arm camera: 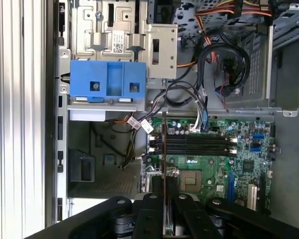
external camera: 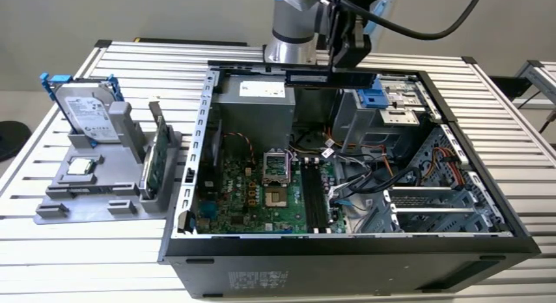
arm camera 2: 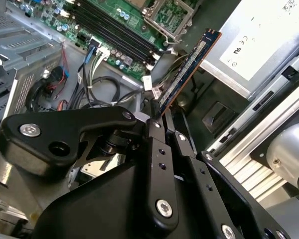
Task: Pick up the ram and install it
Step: 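Pick up the ram and move it above insertion slot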
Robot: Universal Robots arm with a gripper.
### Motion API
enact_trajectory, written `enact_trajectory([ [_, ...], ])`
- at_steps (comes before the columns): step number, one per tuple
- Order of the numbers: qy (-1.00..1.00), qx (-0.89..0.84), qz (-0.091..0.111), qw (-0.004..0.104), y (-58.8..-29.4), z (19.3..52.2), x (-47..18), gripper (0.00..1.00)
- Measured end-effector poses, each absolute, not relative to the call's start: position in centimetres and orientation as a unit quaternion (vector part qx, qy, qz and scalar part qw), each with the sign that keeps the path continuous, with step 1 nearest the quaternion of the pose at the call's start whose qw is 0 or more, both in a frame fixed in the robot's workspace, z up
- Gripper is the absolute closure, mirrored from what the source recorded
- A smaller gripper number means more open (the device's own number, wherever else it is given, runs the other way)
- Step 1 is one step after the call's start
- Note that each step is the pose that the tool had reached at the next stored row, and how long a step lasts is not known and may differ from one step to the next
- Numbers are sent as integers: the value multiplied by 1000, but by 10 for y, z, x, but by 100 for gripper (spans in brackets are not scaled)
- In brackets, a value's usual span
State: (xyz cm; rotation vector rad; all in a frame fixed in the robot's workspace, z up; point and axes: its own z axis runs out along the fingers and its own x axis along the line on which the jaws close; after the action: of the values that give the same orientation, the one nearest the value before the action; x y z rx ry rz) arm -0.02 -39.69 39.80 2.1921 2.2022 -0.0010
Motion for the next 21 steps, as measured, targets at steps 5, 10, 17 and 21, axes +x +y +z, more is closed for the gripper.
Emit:
enact_trajectory([
  [5,707,707,0,17,-397,398,6,100],
  [10,706,708,0,17,-397,398,8,100],
  [17,705,709,0,17,-397,398,9,100],
  [21,705,709,0,17,-397,397,9,100],
])
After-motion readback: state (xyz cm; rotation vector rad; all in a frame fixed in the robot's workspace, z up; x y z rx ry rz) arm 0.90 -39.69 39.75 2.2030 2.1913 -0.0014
